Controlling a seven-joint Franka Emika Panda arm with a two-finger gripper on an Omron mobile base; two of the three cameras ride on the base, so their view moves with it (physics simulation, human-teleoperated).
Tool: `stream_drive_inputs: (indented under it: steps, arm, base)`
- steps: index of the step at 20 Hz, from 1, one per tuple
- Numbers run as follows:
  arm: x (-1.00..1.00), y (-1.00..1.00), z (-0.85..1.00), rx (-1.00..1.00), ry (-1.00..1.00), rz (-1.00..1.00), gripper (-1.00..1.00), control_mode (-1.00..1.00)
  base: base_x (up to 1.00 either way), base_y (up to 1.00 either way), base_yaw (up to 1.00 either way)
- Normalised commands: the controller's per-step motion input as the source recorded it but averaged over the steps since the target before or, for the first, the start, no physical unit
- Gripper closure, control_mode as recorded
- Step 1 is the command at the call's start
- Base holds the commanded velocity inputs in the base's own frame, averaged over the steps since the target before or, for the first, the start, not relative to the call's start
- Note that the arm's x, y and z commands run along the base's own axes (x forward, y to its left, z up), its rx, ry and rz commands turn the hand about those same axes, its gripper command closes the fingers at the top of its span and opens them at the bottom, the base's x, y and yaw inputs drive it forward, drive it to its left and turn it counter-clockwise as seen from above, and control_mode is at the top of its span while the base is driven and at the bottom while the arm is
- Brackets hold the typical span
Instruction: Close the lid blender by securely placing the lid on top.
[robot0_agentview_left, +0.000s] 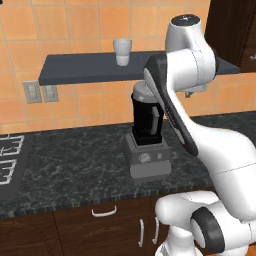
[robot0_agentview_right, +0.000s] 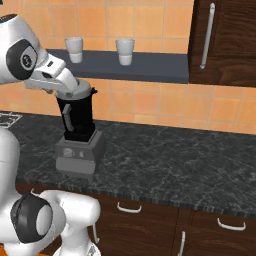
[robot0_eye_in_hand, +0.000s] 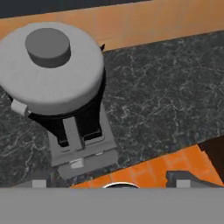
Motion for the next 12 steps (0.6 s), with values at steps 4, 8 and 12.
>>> stream_drive_inputs:
  steps: [4, 8, 12]
  arm:
    - [-0.36, -0.15, 0.00, 0.17, -0.34, 0.01, -1.00, -1.00]
    - [-0.10, -0.31, 0.00, 0.20, -0.07, 0.00, -1.00, -1.00]
    - [-0.24, -0.39, 0.00, 0.23, -0.13, 0.02, -1.00, -1.00]
  base:
    - [0.00, 0.00, 0.00]
    - [0.00, 0.00, 0.00]
    - [0.00, 0.00, 0.00]
